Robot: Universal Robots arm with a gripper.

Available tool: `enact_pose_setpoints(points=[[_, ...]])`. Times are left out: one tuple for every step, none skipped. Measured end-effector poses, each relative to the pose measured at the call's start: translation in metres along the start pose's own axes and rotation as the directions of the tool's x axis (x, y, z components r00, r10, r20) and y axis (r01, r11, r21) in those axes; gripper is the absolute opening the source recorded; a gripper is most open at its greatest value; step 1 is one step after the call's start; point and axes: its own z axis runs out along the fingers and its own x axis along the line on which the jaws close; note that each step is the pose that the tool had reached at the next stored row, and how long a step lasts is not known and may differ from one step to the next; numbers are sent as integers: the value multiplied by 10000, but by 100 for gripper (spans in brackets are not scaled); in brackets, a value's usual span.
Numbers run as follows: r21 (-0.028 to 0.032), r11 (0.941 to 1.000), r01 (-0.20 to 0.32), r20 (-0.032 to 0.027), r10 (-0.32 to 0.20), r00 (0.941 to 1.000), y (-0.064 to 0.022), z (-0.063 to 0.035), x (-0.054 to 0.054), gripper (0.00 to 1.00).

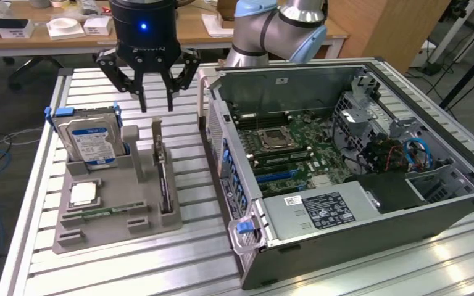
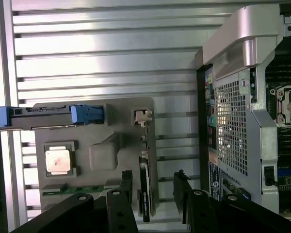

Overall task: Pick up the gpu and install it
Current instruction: 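Pick up the gpu and move the gpu toward the slot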

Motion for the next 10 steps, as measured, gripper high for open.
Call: enact_pose_setpoints(points=[[0, 10000, -1, 0, 1, 10000, 0, 4, 0, 47], [0, 10000, 0, 0, 0, 10000, 0, 8, 0, 47], [1, 10000, 0, -1, 0, 10000, -1, 11, 0, 47], [0, 10000, 0, 0, 0, 10000, -1, 16, 0, 47], [0, 10000, 0, 0, 0, 10000, -1, 19, 0, 47], [1, 10000, 0, -1, 0, 10000, -1, 22, 0, 47], [0, 10000, 0, 0, 0, 10000, -1, 26, 0, 47], [1, 10000, 0, -1, 0, 10000, -1, 29, 0, 47], [0, 10000, 0, 0, 0, 10000, -2, 33, 0, 47], [0, 10000, -1, 0, 1, 10000, -2, 36, 0, 47]])
